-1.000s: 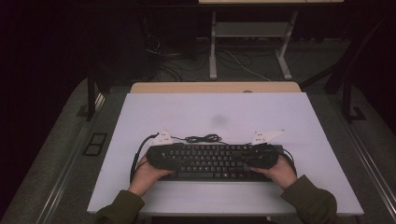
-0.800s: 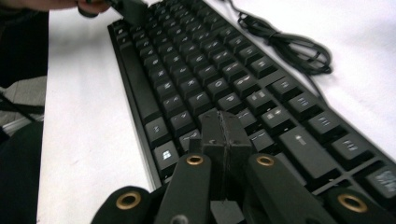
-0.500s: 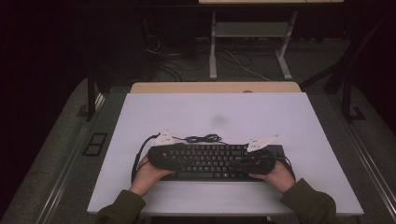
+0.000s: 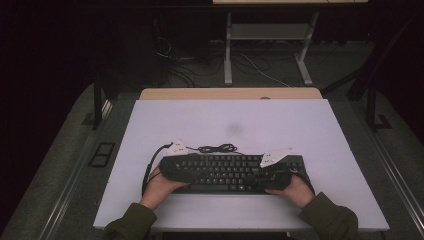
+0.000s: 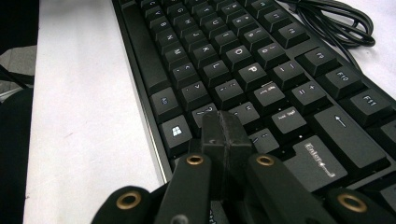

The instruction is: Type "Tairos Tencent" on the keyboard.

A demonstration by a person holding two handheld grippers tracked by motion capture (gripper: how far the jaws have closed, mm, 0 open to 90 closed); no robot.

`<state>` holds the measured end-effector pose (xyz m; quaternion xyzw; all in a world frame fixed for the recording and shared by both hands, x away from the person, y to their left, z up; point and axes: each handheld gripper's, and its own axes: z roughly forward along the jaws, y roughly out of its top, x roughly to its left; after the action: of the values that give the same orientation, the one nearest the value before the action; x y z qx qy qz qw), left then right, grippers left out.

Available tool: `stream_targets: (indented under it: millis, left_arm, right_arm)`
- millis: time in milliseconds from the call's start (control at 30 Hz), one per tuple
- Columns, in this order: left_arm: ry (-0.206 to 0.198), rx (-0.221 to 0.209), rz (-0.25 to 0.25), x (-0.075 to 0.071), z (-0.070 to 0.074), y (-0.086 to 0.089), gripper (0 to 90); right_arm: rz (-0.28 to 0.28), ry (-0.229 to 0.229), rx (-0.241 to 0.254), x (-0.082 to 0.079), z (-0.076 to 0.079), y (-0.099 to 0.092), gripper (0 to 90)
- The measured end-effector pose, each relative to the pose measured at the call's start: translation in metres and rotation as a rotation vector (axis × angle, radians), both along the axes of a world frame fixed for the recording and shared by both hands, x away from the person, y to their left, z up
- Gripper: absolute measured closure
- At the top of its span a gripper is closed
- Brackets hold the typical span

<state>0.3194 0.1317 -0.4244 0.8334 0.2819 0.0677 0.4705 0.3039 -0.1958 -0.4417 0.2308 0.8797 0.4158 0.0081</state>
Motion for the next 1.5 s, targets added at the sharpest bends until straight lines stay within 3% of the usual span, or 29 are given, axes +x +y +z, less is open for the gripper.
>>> stream_targets:
  millis: [133, 267, 567, 767, 1133, 1500]
  left_arm:
    - [-0.005, 0.000, 0.004, 0.000, 0.000, -0.001, 28.8]
    - [-0.010, 0.007, 0.005, 0.001, 0.000, -0.004, 36.2]
    - [0.008, 0.033, -0.001, 0.004, -0.003, -0.010, 72.3]
    - [0.024, 0.057, -0.015, 0.006, -0.004, -0.010, 88.4]
    - [0.040, 0.100, -0.008, 0.008, -0.009, -0.013, 89.2]
    - [0.038, 0.116, -0.012, 0.008, -0.011, -0.015, 89.3]
  right_arm:
    - [0.003, 0.001, 0.001, 0.000, 0.000, 0.000, 89.3]
    - [0.003, -0.001, 0.000, 0.000, 0.000, 0.000, 89.3]
    - [0.003, 0.003, 0.000, 0.000, 0.000, 0.000, 89.4]
    - [0.003, 0.005, 0.002, 0.000, 0.000, -0.001, 89.4]
    - [0.003, 0.007, 0.006, 0.001, -0.001, -0.001, 89.4]
    - [0.002, 0.008, 0.007, 0.001, -0.001, -0.001, 89.4]
